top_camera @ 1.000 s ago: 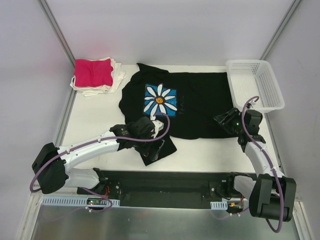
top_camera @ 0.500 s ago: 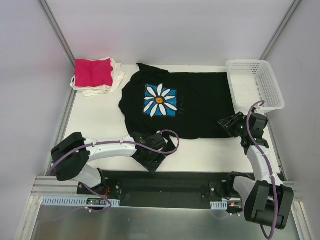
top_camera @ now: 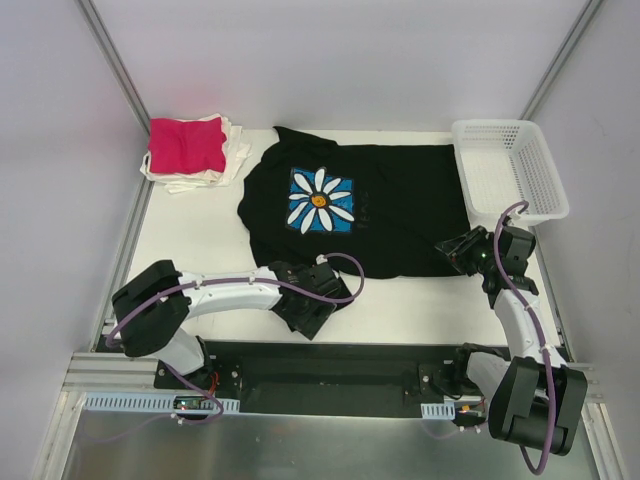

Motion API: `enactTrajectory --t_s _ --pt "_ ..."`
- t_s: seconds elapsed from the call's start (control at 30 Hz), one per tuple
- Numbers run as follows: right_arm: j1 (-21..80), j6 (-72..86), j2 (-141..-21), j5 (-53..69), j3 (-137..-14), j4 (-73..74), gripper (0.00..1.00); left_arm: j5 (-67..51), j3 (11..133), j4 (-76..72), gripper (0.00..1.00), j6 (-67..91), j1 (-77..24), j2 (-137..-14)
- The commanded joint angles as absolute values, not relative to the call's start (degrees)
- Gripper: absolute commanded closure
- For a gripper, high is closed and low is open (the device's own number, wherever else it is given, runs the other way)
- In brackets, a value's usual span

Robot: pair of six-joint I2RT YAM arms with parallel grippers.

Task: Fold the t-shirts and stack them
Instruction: Grap the side of the flattened tshirt closest away from the robot with both arms

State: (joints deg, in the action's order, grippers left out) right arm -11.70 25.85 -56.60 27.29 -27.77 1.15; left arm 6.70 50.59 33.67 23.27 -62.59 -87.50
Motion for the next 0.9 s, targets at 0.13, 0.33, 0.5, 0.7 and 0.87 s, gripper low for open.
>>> enactTrajectory --t_s 0.13,0.33,0.5,0.7,0.87 --pt "-12.7 25.1 -56.5 28.7 -28.0 0.3 0.72 8.4 52.7 34.2 0.13 22.7 -62.9 -89.7" --pt "-12.9 25.1 -57.0 28.9 -27.6 0.3 0.75 9.1 52.4 34.0 0.19 23.2 -62.8 -90.3" --pt "-13.0 25.1 -57.5 29.2 -27.5 0.4 0.76 8.9 52.7 33.4 0.31 23.1 -62.9 -91.4" --pt "-13.2 25.0 -58.0 29.2 -27.3 -1.1 0.77 9.1 52.9 33.3 0.53 23.0 -62.8 -92.2" --pt "-13.4 25.0 -58.0 29.3 -27.2 -1.2 0.78 8.8 53.3 33.4 0.71 22.9 -62.9 -92.8"
